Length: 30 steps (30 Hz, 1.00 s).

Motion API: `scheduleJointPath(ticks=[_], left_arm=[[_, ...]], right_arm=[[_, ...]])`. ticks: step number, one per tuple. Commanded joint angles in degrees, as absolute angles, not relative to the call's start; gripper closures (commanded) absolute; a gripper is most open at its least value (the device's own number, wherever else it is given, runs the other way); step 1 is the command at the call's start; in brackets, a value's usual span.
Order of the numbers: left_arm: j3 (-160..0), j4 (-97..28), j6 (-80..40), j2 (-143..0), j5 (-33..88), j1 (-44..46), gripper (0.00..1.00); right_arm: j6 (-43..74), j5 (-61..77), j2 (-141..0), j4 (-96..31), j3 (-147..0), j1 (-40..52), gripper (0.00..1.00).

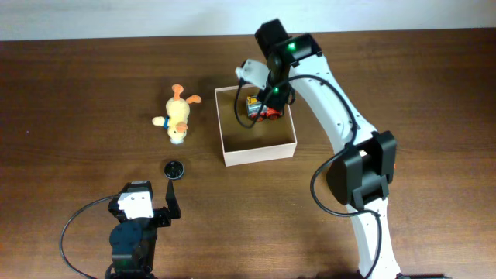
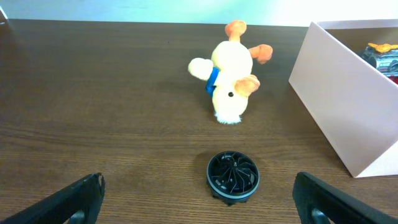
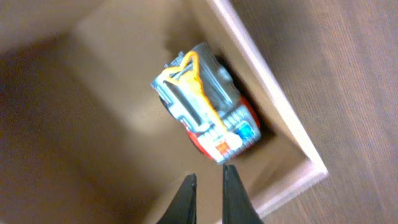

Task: Pack container
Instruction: 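Lower the truck into the box and open the right gripper, then lift the right gripper out and move it over the pink duck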

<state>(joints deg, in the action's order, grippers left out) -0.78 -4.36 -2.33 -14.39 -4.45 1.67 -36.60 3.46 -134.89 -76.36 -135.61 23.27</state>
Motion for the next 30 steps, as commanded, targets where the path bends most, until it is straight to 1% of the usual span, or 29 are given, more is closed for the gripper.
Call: scheduleJointPath(ticks=[1, 3, 4, 7, 8, 9, 10, 15, 20, 25, 30], left_arm=[[-0.5, -4.4, -1.2, -14.1, -3.8, 1.3, 0.01], [-0.5, -4.4, -1.2, -14.1, -3.8, 1.3, 0.01], [-0.5, -4.4, -1.2, -14.1, -3.8, 1.3, 0.01], [-0.5, -4.4, -1.2, -14.1, -3.8, 1.3, 0.01], [-0.5, -4.4, -1.2, -14.1, -3.8, 1.3, 0.01], [-0.5, -4.4, -1.2, -14.1, -3.8, 1.3, 0.01], [-0.5, -4.4, -1.2, -14.1, -3.8, 1.3, 0.01], [-0.5, -4.4, -1.2, -14.1, -3.8, 1.3, 0.01], [-0.5, -4.4, -1.2, -14.1, -3.8, 1.3, 0.01], [-0.5, -4.4, -1.2, -14.1, -3.8, 1.3, 0.01], [-0.5, -4.4, -1.2, -14.1, -3.8, 1.3, 0.01]], right_arm=[[-24.1, 3.8, -129.5, -80.1, -142.6, 21.8, 0.73], [-19.1, 3.8, -128.9, -84.4, -146.2, 19.9, 0.67], [-17.3, 3.8, -128.5, -87.0, -148.1, 18.7, 0.59], [-13.5, 3.9, -127.3, -94.3, -152.7, 14.2, 0.26], [-11.6, 3.8, -126.9, -96.5, -154.2, 12.5, 0.06], [-9.6, 3.8, -126.5, -97.3, -155.3, 10.8, 0.01], [-7.5, 4.3, -125.2, -97.3, -155.4, 9.0, 0.01], [-7.6, 4.4, -120.3, -97.3, -154.8, 2.1, 0.01], [-7.6, 3.8, -115.3, -97.3, -151.3, -4.3, 0.01], [-7.6, 3.5, -108.2, -97.3, -140.8, -9.2, 0.01], [-8.3, 1.0, -100.7, -97.3, -124.0, -12.3, 0.01]])
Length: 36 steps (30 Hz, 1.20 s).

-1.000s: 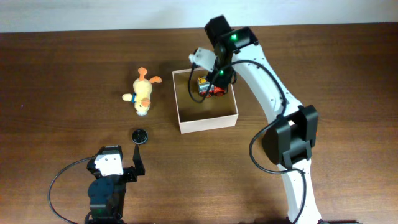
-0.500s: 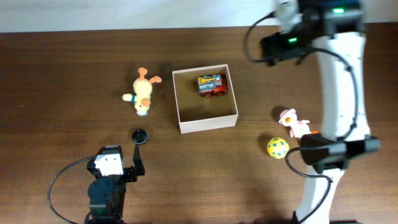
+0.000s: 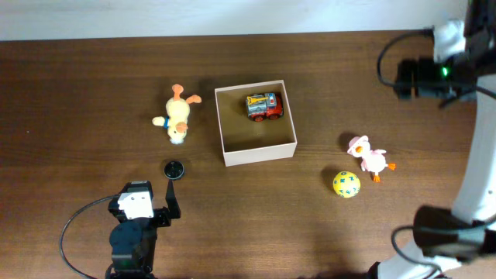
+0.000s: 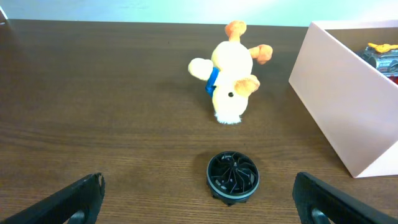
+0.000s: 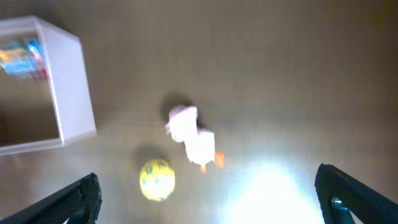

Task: Pack container
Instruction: 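Lift the right gripper out and move it over the pink duck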

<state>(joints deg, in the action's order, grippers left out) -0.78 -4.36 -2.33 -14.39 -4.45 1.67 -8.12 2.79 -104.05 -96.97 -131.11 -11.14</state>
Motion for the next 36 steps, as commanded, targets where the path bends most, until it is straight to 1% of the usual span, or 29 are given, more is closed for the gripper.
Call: scheduleJointPath(ticks=[1, 7, 12, 15, 28, 33, 36], left_arm=[[-0.5, -4.4, -1.2, -14.1, -3.8, 1.3, 0.01], [-0.5, -4.4, -1.2, -14.1, -3.8, 1.3, 0.01], [-0.5, -4.4, -1.2, -14.1, -3.8, 1.3, 0.01], [-0.5, -4.4, -1.2, -14.1, -3.8, 1.3, 0.01], [-0.5, -4.4, -1.2, -14.1, -3.8, 1.3, 0.01], [-0.5, -4.4, -1.2, -14.1, -3.8, 1.3, 0.01], [-0.5, -4.4, -1.2, -14.1, -3.8, 1.3, 0.01]], right_arm=[[-9.5, 1.0, -99.9, -97.3, -120.6, -12.7, 0.01], [-15.0, 1.9, -99.5, -88.1, -100.9, -13.1, 0.01], [-19.4, 1.9, -99.5, -78.6, -88.2, -13.2, 0.01], [-19.7, 1.9, -99.6, -73.0, -82.3, -13.2, 0.01], [-22.3, 4.5, -100.3, -52.9, -68.0, -13.2, 0.01], [-23.6, 4.5, -101.6, -50.6, -66.6, -13.2, 0.0], [-23.6, 4.5, -102.0, -49.8, -66.6, -13.2, 0.04]])
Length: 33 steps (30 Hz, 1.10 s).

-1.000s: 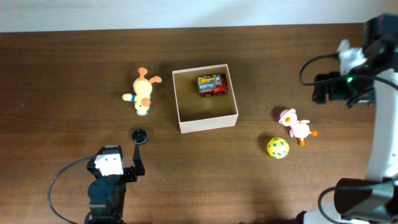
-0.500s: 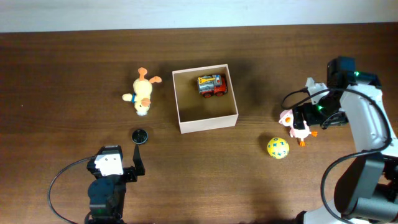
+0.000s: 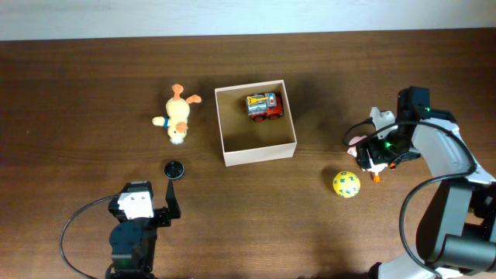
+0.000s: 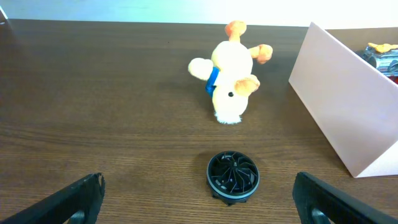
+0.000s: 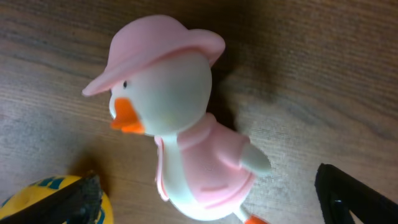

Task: Pack container
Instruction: 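Lift the right gripper out and move it over the pink duck, then grasp the pink duck figure by its head with the right gripper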

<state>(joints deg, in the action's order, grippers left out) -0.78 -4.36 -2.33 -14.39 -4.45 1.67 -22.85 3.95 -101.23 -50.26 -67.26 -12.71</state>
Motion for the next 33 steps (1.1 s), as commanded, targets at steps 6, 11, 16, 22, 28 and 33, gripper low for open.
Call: scheduleJointPath(ticks=[6, 11, 16, 22, 28, 33], left_arm=[[-0.5, -4.4, -1.2, -14.1, -3.8, 1.3, 0.01], [-0.5, -4.4, -1.2, -14.1, -3.8, 1.3, 0.01], [-0.5, -4.4, -1.2, -14.1, -3.8, 1.3, 0.01], [-0.5, -4.4, -1.2, -14.1, -3.8, 1.3, 0.01], [-0.5, -4.4, -1.2, -14.1, -3.8, 1.3, 0.01], [-0.5, -4.4, -1.2, -14.1, -3.8, 1.3, 0.01]], right_arm=[[-23.8, 4.5, -104.0, -48.5, -66.5, -13.2, 0.09], [-23.8, 7.4, -107.1, -46.5, -66.5, -13.2, 0.11], [-23.8, 7.7, -107.5, -44.9, -66.5, -13.2, 0.72], [-23.6, 7.8, -107.4, -46.1, -68.2, -13.1, 0.96], [-20.1, 13.3, -107.1, -58.0, -83.2, -12.7, 0.97], [-14.6, 20.8, -107.1, -65.2, -100.5, -9.5, 0.96]])
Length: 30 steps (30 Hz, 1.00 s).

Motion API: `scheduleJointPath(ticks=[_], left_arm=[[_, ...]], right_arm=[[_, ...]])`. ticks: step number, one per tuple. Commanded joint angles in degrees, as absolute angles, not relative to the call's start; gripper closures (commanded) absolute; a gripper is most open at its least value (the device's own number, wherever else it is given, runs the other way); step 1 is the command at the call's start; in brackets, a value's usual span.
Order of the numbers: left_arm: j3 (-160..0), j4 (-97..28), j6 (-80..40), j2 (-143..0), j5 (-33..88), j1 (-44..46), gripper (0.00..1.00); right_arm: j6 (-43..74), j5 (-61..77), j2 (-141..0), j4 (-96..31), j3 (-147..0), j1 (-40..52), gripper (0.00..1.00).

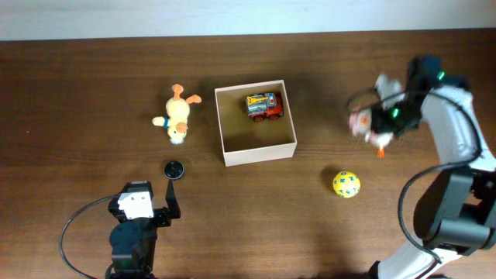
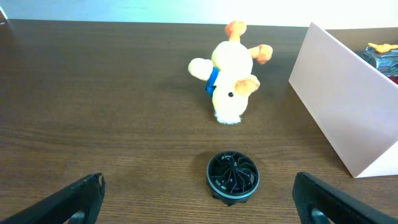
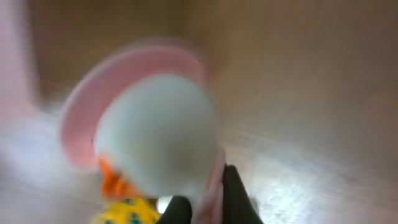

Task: Pack container
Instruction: 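Grasp the pink duck figure by its head with the right gripper, then carry the pink duck into the box beside the truck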

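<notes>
The white open box point(image 1: 257, 151) stands mid-table with a toy truck point(image 1: 263, 105) inside at its far right. My right gripper point(image 1: 387, 118) hangs right of the box, shut on the pink-hatted duck point(image 1: 370, 125) point(image 3: 155, 134), which is lifted and blurred. The yellow ball point(image 1: 346, 184) lies on the table below it. A yellow plush duck point(image 1: 178, 116) point(image 2: 230, 74) lies left of the box. My left gripper point(image 2: 196, 199) rests open at the near left edge, its fingers wide on either side of a small black disc point(image 2: 232, 176) point(image 1: 174, 169).
The box wall point(image 2: 339, 106) rises at the right of the left wrist view. Bare brown table surrounds the objects, with the white wall edge at the far side.
My right gripper was open around the pink duck on the table; now it is shut on it, lifted and farther back. The left arm is unchanged.
My right gripper was nearly shut inside the box by the toy truck. Then it was open, far right and high, the truck left in the box. Then it stood open around the pink duck near the ball. Now it holds the duck off the table.
</notes>
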<state>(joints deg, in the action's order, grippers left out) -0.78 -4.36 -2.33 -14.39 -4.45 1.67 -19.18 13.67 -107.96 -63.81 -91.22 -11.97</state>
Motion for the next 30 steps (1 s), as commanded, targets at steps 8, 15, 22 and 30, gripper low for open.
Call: scheduleJointPath(ticks=[8, 15, 22, 30], left_arm=[[-0.5, -4.4, -1.2, -14.1, -3.8, 1.3, 0.01], [-0.5, -4.4, -1.2, -14.1, -3.8, 1.3, 0.01], [-0.5, -4.4, -1.2, -14.1, -3.8, 1.3, 0.01], [-0.5, -4.4, -1.2, -14.1, -3.8, 1.3, 0.01]], right_arm=[[-8.3, 21.2, -107.1, -62.6, -111.4, 3.3, 0.96], [-6.4, 14.3, -109.4, -61.5, -110.6, 15.3, 0.96], [-6.0, 10.7, -115.5, -62.8, -110.0, 20.6, 0.96], [-3.9, 10.0, -120.1, -63.3, -110.0, 20.6, 0.96]])
